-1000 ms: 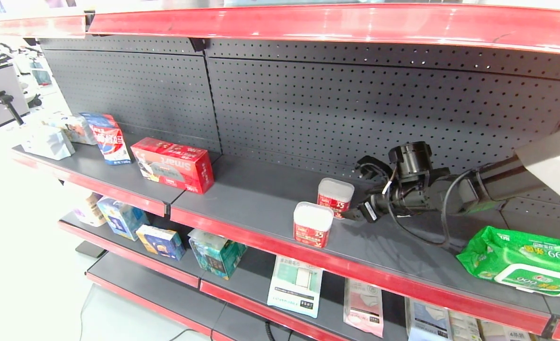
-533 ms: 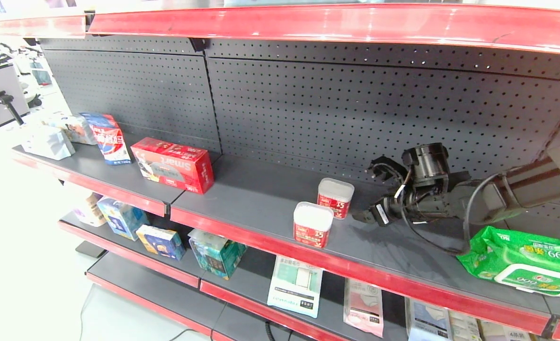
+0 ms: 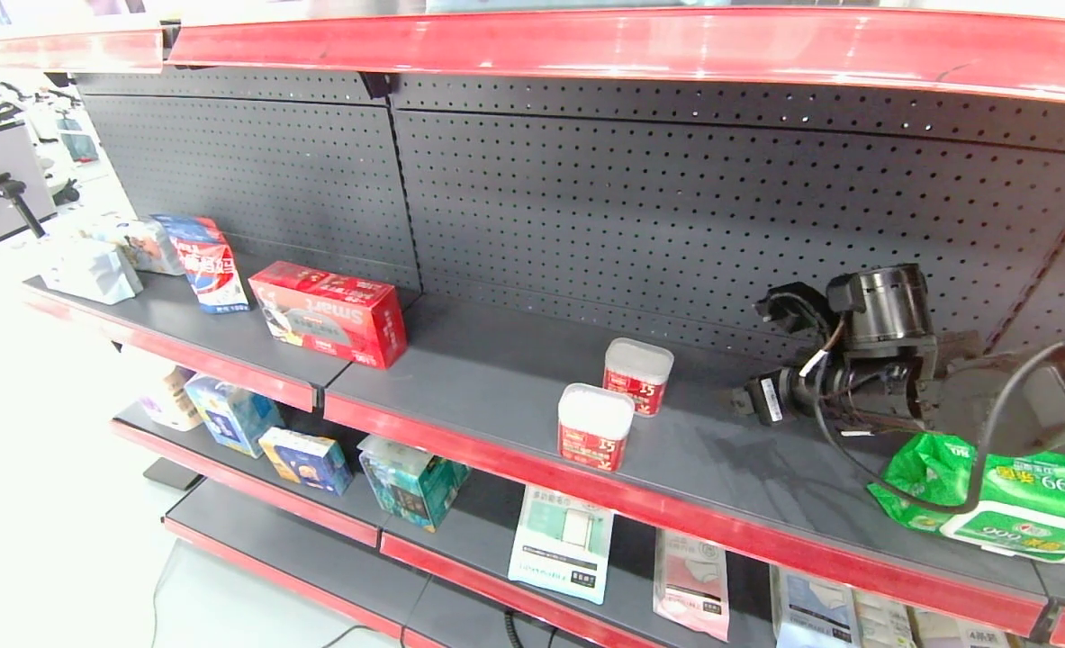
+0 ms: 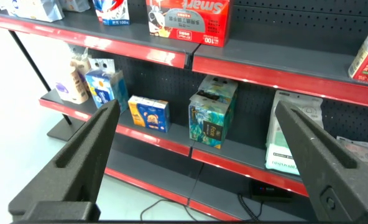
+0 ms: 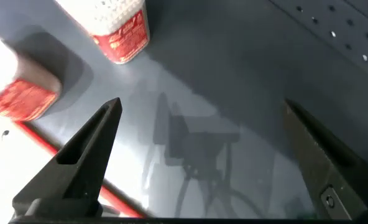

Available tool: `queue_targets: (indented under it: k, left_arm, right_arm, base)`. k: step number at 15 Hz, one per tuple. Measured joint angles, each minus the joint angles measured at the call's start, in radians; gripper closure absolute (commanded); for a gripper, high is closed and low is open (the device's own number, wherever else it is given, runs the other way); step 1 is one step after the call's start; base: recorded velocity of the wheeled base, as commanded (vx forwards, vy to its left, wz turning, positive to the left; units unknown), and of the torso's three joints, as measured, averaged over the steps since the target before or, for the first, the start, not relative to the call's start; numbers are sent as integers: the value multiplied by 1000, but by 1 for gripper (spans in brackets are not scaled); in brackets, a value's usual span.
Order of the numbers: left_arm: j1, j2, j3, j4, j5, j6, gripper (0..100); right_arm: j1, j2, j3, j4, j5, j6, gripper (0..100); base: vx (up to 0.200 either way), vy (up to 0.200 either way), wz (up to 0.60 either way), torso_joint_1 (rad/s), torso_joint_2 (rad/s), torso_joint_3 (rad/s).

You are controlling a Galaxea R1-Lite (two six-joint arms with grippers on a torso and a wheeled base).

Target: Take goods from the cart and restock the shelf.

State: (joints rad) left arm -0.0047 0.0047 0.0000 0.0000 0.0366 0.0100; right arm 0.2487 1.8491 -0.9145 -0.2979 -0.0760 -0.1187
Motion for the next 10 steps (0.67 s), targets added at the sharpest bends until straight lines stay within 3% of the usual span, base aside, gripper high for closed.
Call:
queue_targets:
  k: [5,10]
  left_arm:
    - [0,0,0,0,0,0,0]
    - [0,0,0,0,0,1,0]
  right_arm:
    - [-1,-143,126,-9,-51,65,0]
    - [-3,-415,353,-60,-113,127,0]
  base:
    - [0,0,0,0,0,0]
    - [0,0,0,0,0,0]
